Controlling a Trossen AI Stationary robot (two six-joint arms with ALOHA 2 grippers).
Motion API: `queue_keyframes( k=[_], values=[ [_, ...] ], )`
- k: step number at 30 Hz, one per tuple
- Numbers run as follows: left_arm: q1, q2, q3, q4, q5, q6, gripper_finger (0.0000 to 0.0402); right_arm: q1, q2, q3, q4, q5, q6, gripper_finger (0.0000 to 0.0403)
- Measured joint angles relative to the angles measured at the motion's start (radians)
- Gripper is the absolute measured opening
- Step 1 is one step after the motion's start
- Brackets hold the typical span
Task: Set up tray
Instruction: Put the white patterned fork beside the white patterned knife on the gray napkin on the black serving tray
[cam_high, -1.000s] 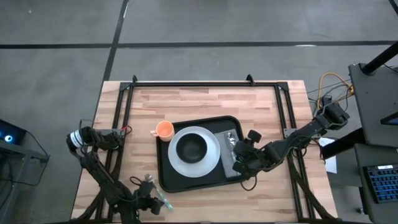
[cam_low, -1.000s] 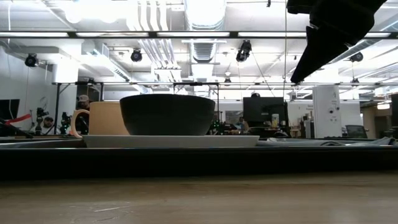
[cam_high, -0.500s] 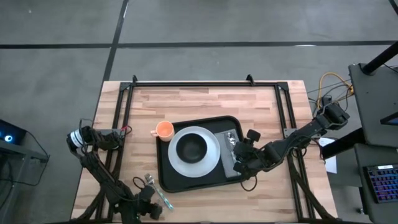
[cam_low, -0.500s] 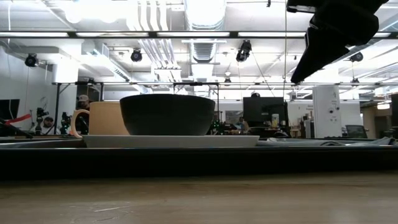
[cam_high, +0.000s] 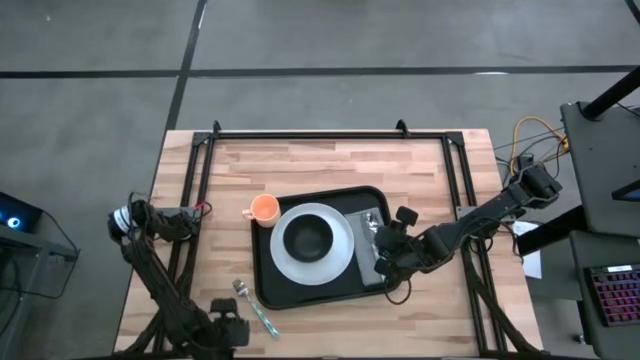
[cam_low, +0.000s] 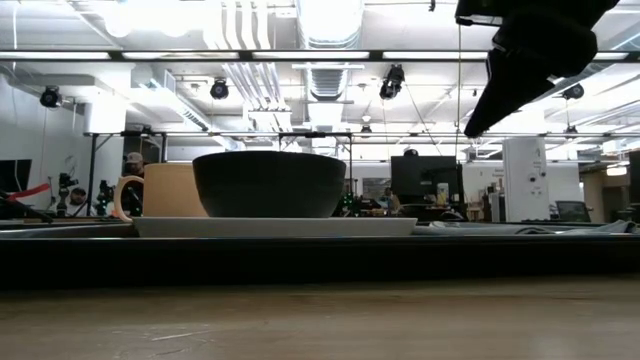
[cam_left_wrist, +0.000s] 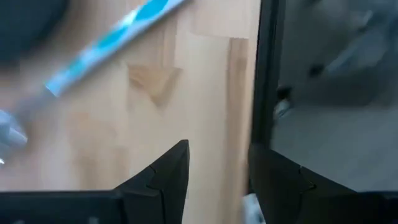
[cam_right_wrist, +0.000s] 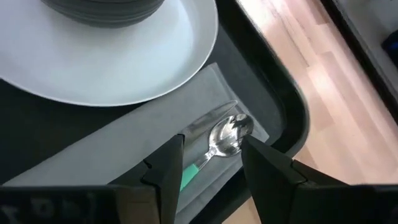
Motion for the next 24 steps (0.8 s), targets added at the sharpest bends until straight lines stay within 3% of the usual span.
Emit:
queue_keyframes(
  k=[3, 8, 15, 24],
  values=[
    [0.024, 0.003, 0.032, -0.078, -0.002, 0.218, 0.0145, 0.0, 0.0, 0.0, 0.002, -0.015, -0.002, 0.0151],
    [0.082, 0.004, 0.003, -0.098, -0.003, 0.448, 0.0145, -0.001, 0.0, 0.0, 0.012, -0.019, -0.002, 0.0151],
    [0.165, 0.005, -0.03, -0.16, -0.003, 0.576, 0.0145, 0.0, 0.0, 0.0, 0.072, -0.04, 0.0, 0.0151],
    [0.172, 0.005, -0.023, -0.148, 0.002, 0.819, 0.0145, 0.0, 0.0, 0.0, 0.094, -0.039, 0.027, 0.0151]
  ],
)
